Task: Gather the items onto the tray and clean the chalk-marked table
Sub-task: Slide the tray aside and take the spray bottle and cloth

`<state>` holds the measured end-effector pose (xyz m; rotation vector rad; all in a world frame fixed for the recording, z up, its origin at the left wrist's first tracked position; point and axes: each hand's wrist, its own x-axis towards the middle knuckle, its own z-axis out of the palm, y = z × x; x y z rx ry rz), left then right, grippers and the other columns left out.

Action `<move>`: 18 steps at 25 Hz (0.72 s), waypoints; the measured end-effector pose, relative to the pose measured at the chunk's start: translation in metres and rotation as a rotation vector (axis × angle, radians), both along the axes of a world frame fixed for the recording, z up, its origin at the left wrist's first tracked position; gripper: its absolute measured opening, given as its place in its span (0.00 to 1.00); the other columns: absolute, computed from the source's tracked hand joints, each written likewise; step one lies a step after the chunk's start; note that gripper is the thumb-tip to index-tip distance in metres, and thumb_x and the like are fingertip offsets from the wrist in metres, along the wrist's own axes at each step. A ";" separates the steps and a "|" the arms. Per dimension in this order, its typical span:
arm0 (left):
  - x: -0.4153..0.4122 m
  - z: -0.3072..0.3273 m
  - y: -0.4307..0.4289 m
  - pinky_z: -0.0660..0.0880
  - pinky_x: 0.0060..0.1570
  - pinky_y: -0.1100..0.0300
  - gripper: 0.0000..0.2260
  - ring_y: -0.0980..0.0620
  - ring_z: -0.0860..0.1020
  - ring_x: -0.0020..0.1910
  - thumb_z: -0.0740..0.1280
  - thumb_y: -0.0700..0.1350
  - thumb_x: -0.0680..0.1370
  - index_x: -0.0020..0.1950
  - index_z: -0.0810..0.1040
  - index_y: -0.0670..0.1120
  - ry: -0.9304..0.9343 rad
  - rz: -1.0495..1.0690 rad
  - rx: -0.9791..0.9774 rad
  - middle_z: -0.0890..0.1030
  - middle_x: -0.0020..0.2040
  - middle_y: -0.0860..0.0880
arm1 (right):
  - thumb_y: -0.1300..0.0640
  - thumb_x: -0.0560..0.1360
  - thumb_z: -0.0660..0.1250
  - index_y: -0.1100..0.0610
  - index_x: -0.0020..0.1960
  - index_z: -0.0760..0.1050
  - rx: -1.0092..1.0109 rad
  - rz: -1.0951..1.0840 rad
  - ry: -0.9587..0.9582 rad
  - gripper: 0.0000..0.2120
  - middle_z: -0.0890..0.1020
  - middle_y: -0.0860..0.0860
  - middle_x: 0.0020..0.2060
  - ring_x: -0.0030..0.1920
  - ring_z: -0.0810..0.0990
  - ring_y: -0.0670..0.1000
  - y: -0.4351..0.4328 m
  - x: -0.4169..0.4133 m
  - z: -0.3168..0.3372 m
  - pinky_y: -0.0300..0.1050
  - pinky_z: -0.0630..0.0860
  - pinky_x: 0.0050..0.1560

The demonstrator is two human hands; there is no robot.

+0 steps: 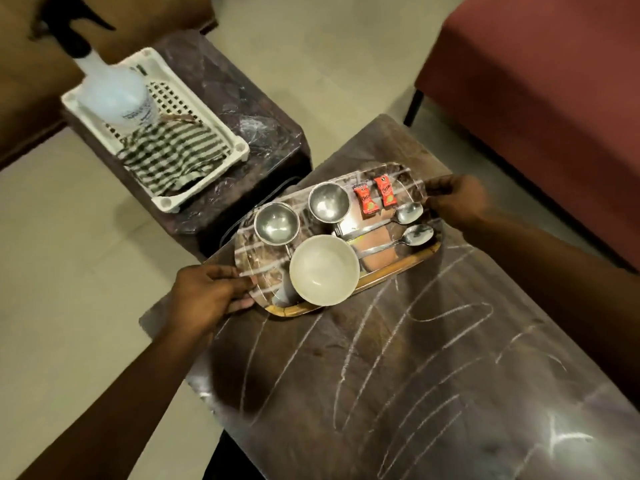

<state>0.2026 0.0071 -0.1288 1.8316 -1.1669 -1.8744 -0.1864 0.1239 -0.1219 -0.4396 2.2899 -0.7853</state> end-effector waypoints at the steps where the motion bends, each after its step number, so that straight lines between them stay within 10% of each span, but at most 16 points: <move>1: 0.007 -0.001 0.004 0.88 0.40 0.59 0.05 0.50 0.88 0.32 0.77 0.30 0.74 0.49 0.85 0.32 0.003 0.016 0.014 0.89 0.38 0.41 | 0.72 0.75 0.73 0.57 0.56 0.87 0.000 0.030 0.012 0.14 0.89 0.56 0.46 0.42 0.88 0.55 -0.012 0.001 -0.004 0.49 0.87 0.44; 18: 0.037 -0.031 0.040 0.88 0.38 0.56 0.08 0.45 0.89 0.35 0.81 0.33 0.72 0.49 0.85 0.33 -0.054 0.109 0.114 0.90 0.40 0.38 | 0.71 0.77 0.70 0.56 0.62 0.86 0.133 0.172 0.145 0.18 0.88 0.58 0.50 0.43 0.86 0.55 -0.072 0.015 -0.025 0.48 0.84 0.41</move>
